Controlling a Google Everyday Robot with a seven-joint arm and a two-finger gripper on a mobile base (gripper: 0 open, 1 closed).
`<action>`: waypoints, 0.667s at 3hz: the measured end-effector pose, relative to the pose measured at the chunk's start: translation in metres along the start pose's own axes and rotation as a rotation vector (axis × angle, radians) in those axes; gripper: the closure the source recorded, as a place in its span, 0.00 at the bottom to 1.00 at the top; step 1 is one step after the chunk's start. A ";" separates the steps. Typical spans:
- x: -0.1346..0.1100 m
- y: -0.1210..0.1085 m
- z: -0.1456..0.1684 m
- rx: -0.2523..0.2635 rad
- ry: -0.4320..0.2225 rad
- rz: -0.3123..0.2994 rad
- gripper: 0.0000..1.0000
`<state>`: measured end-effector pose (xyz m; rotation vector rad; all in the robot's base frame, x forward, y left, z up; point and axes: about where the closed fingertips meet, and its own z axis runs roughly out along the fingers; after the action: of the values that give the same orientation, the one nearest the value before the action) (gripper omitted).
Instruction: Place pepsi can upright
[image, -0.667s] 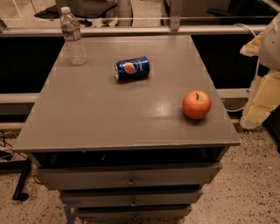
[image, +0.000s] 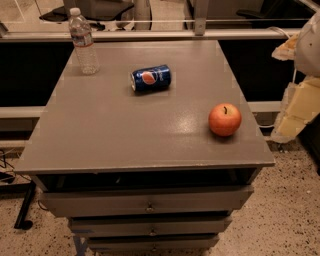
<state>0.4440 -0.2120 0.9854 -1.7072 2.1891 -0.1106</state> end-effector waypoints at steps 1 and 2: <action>-0.036 -0.018 0.012 0.020 -0.067 -0.061 0.00; -0.079 -0.043 0.024 0.062 -0.144 -0.145 0.00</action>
Offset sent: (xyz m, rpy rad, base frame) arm 0.1121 0.1142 0.0141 0.1219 -0.2203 0.2787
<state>0.5075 -0.1442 0.9930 -1.7802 1.9389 -0.0882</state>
